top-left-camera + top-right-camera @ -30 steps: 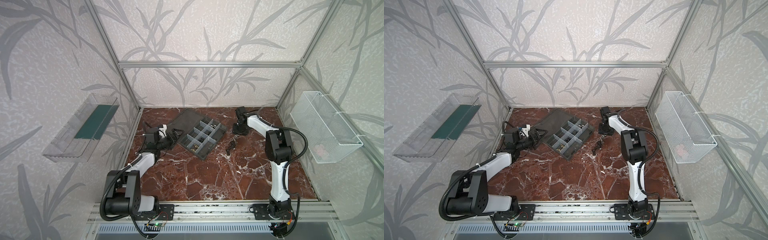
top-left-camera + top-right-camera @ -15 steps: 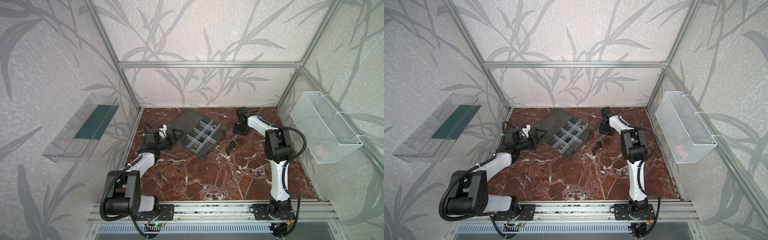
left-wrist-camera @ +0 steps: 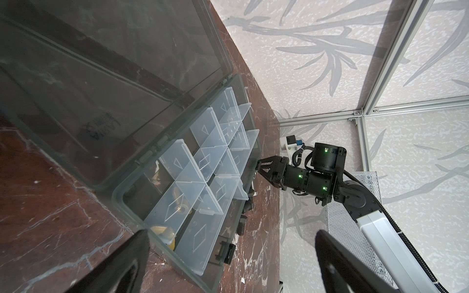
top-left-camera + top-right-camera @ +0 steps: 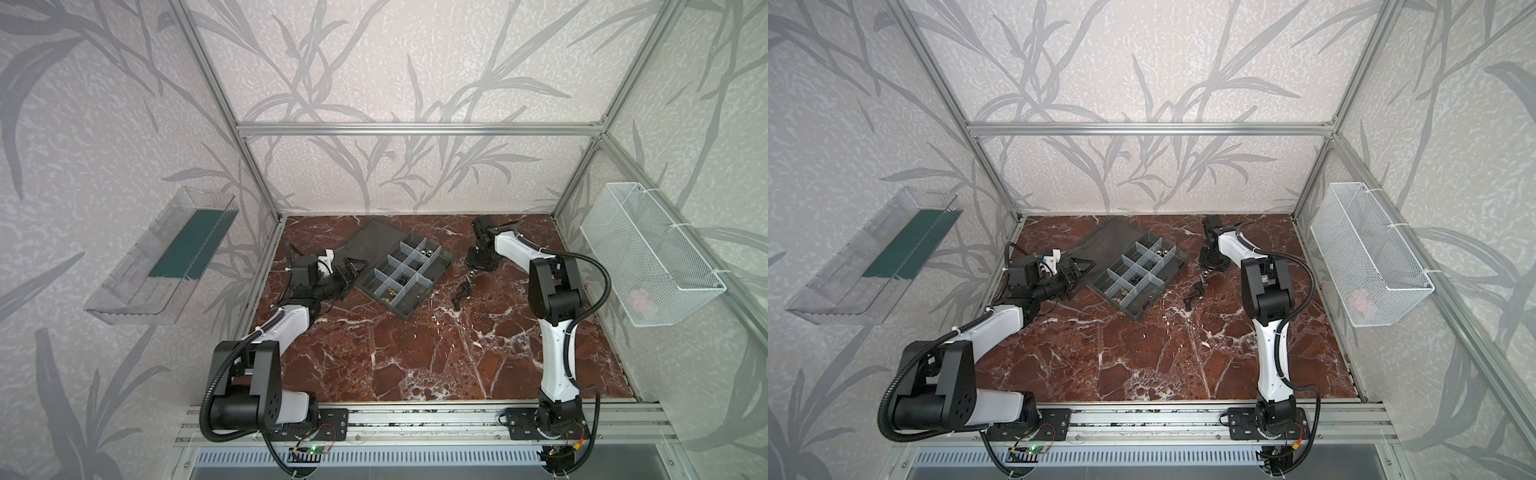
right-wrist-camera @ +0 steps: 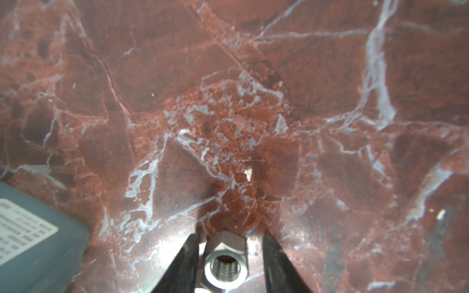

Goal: Sort the screws and nuts into containers
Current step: 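Lower the right gripper and close it on a silver hex nut, then carry the silver hex nut with the right gripper over the silver-nut compartment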

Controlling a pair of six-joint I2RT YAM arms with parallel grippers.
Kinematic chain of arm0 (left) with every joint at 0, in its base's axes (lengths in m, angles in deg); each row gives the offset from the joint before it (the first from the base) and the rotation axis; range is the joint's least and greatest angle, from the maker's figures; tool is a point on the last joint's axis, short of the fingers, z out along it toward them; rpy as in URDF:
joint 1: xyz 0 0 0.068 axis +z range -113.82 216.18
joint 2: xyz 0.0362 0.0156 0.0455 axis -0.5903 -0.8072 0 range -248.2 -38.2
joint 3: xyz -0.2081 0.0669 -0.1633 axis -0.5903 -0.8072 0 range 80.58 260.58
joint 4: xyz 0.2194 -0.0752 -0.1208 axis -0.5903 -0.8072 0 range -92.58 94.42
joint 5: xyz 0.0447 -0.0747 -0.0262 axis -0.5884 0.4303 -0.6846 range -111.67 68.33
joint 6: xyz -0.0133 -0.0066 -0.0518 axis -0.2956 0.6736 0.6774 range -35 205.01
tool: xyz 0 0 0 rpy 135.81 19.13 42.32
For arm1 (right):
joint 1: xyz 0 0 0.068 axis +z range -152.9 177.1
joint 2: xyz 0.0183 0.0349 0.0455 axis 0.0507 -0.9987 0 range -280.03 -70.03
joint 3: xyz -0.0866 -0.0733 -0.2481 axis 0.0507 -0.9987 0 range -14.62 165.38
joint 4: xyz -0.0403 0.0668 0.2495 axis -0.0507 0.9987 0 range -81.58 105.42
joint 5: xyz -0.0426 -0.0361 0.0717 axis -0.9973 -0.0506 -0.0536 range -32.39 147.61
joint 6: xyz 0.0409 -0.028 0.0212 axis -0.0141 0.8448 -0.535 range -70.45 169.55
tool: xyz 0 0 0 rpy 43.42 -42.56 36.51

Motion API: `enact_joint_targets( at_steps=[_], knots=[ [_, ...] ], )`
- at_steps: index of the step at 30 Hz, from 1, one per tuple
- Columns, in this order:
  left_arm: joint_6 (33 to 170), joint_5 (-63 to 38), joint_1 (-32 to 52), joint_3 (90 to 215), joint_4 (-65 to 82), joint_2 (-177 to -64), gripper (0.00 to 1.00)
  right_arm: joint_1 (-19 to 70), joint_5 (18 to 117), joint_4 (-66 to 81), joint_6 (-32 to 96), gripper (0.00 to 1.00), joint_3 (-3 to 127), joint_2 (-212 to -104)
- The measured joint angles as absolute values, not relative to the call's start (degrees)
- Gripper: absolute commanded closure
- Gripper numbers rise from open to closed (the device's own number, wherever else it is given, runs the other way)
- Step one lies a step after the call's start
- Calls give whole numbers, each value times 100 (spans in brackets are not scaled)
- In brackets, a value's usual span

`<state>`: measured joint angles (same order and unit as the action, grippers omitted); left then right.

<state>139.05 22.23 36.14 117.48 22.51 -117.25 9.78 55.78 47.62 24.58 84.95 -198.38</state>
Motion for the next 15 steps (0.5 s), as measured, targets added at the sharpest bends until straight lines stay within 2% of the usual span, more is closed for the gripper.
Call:
enact_joint_targets(
  at_steps=[10,15],
  knots=[
    [13905,2228,3614,11748,2266,-11725,0,978,5620,4720,2587,85,8475,-19838],
    [13902,2234,3614,11748,2266,-11725,0,978,5661,4629,2653,90,8394,-19792]
  ],
)
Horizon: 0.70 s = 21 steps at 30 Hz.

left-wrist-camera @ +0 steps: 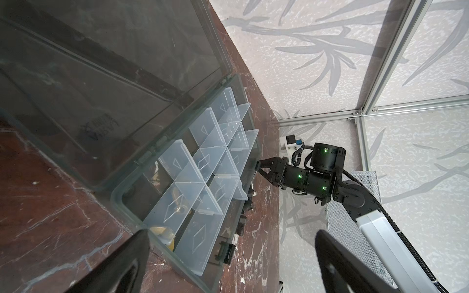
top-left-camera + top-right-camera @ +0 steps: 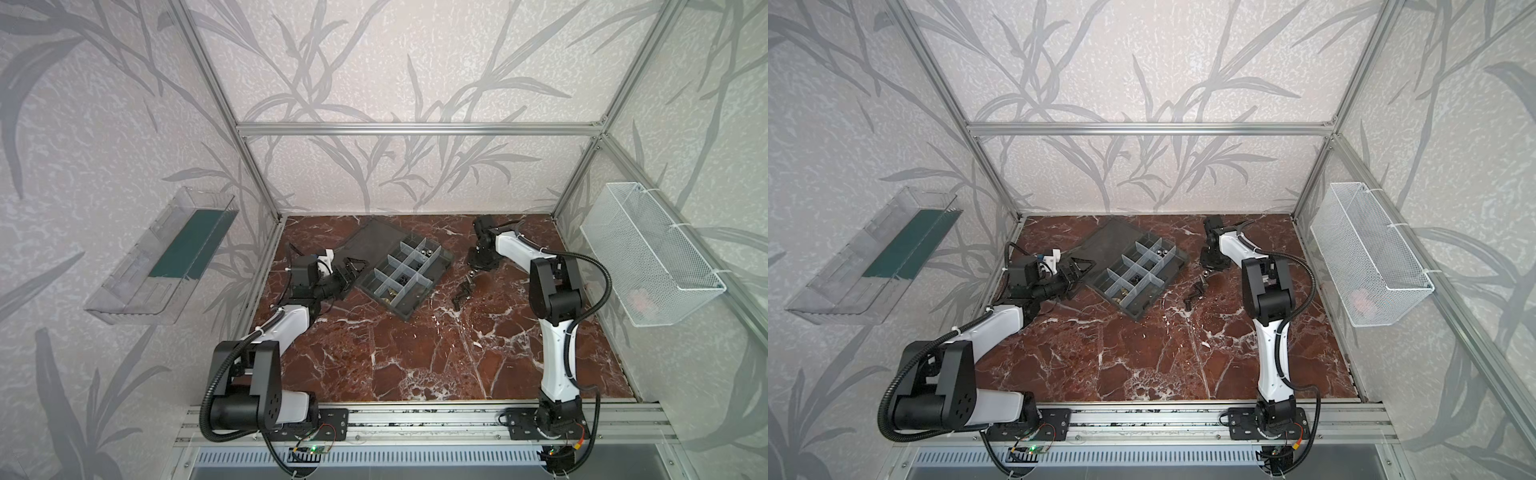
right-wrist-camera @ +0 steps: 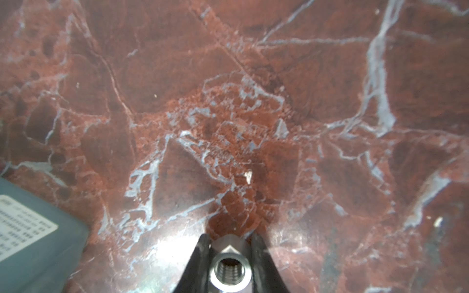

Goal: Sort the screws and nuts into containers
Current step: 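Carry the silver hex nut with the right gripper over the silver-nut compartment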

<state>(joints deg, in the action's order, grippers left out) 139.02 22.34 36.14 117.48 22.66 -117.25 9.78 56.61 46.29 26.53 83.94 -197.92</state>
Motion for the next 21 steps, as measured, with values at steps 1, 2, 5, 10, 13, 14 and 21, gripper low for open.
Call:
enact_joint_targets(
  at_steps=[1,2,5,10,13,14,21],
  knots=[
    [13902,2234,3614,11748,2266,-11722,0,972,5716,4528,2683,91,8302,-19742],
    [13902,2236,3614,11748,2266,-11722,0,968,5788,4388,2716,92,8169,-19666],
    [13905,2241,3614,11748,2279,-11709,0,968,6041,3958,2777,94,7658,-19360],
    [13911,2241,3614,11748,2310,-11703,1,1027,6380,3250,2884,96,7035,-18658],
    [13913,2241,3614,11748,2316,-11703,0,1171,6481,2738,2961,95,6871,-18153],
    [13918,2241,3614,11748,2318,-11703,0,1247,6516,2557,2981,95,6864,-18020],
    [13927,2243,3614,11748,2340,-11703,1,1896,6699,2036,3094,96,7518,-18031]
  ],
)
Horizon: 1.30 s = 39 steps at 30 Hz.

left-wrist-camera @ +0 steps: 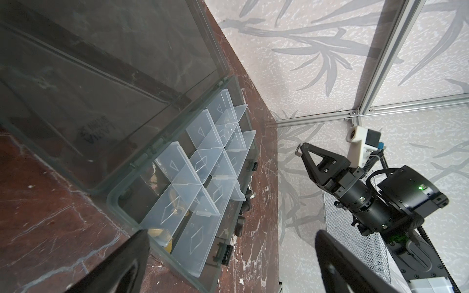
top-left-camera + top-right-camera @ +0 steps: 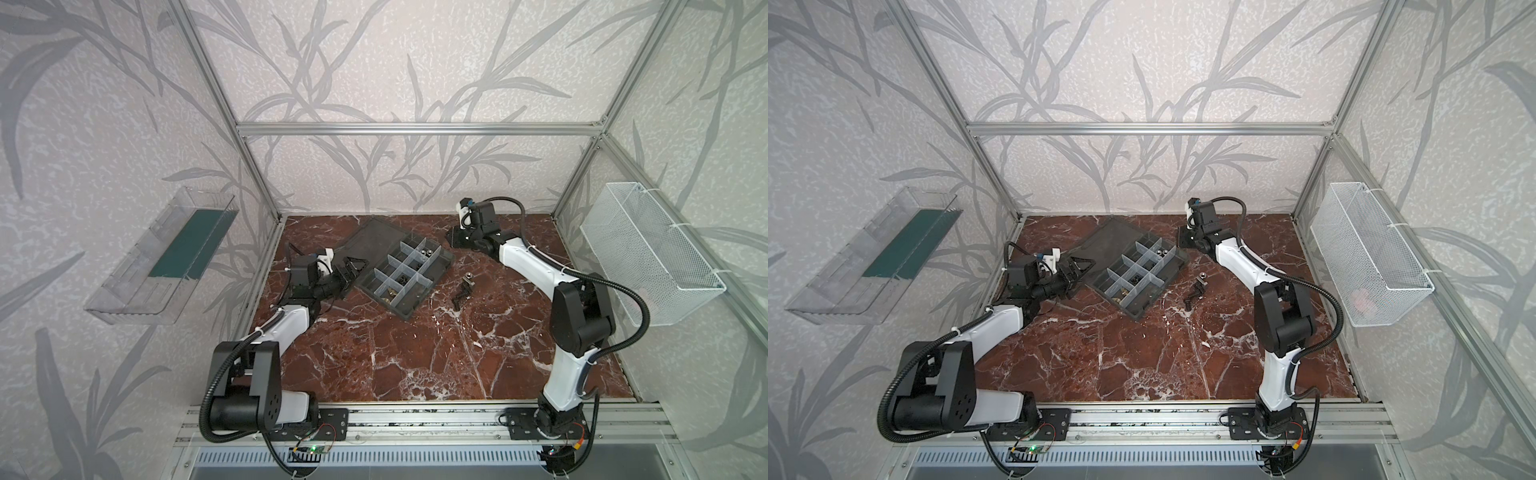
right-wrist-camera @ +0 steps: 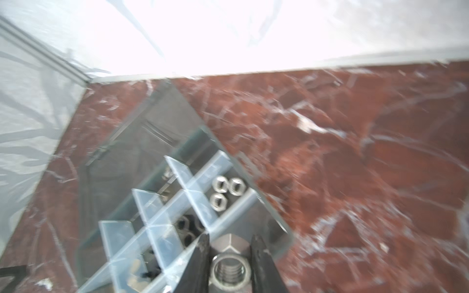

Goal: Sort the screws and nuts into containers
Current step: 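Carry the silver hex nut with the right gripper over the silver-nut compartment, then open the right gripper to drop the silver hex nut in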

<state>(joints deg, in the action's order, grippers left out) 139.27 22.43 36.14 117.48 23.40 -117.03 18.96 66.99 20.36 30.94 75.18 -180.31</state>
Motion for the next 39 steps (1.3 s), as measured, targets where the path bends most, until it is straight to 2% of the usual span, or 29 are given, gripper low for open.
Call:
enact_joint_targets(
  at_steps=[12,23,26,30,33,36,39],
  knots=[
    [13929,2306,3614,11748,2375,-11648,0,2218,6848,2050,2937,95,8643,-19465],
    [14027,2374,3614,11715,2541,-11631,1,2218,6863,2179,3145,91,8692,-19677],
    [14034,2379,3614,11715,2583,-11631,0,2218,6863,2216,3193,85,8694,-19738],
    [14036,2392,3614,11715,2589,-11631,1,2218,6861,2314,3234,69,8794,-19904],
    [14034,2407,3614,11715,2589,-11631,1,2218,6852,2404,3267,61,8810,-19948],
    [14034,2416,3614,11715,2592,-11631,1,2218,6837,2476,3289,55,8919,-19950],
    [14034,2429,3614,11715,2589,-11631,1,2218,6833,2519,3328,53,9041,-19950]
  ],
)
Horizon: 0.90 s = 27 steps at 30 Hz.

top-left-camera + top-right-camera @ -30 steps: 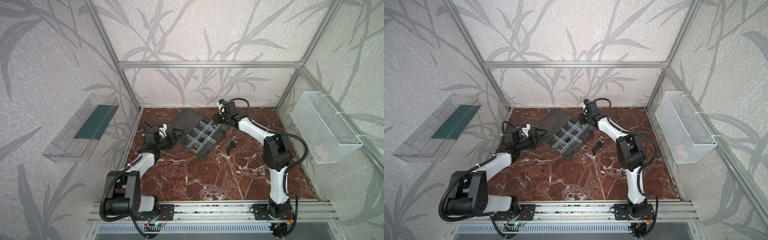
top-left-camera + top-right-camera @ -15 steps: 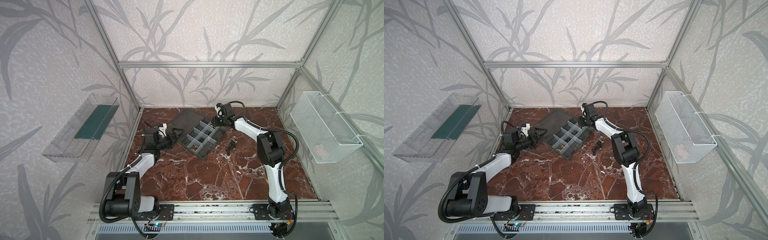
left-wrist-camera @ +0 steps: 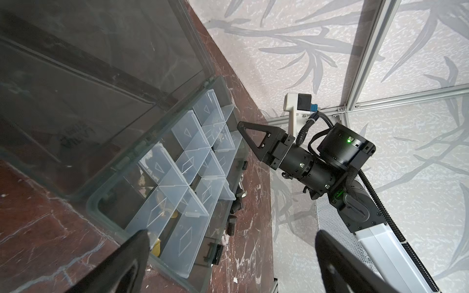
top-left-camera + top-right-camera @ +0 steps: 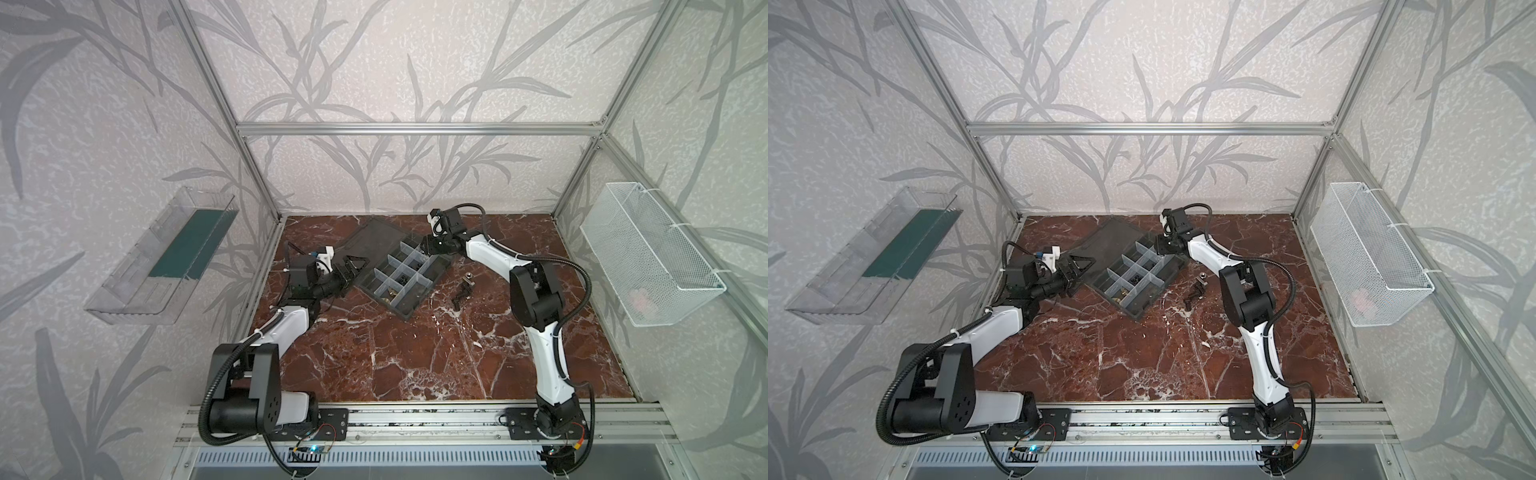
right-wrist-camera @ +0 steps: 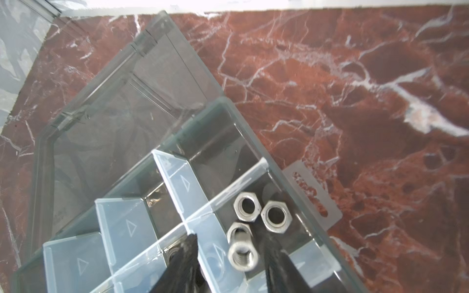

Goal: Sort the screws and nuts into containers
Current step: 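Open the right gripper to drop the silver hex nut in, then move the right gripper back over the hardware pile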

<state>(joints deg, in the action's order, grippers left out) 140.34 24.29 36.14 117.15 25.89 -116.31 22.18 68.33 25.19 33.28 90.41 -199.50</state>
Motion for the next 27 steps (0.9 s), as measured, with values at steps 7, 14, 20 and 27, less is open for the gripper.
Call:
enact_joint_targets(
  at_steps=[7,14,20,27],
  knots=[
    [14034,2448,3614,11715,2587,-11631,1,2213,6826,2716,3499,52,8991,-19779],
    [14005,2451,3614,11715,2517,-11631,0,2082,6601,3110,3695,52,8416,-18778],
    [13953,2451,3617,11717,2388,-11629,0,1555,6216,3442,3621,52,7564,-17970],
    [13907,2451,3617,11717,2286,-11629,1,1099,5812,4200,3483,52,7035,-17930]
  ],
)
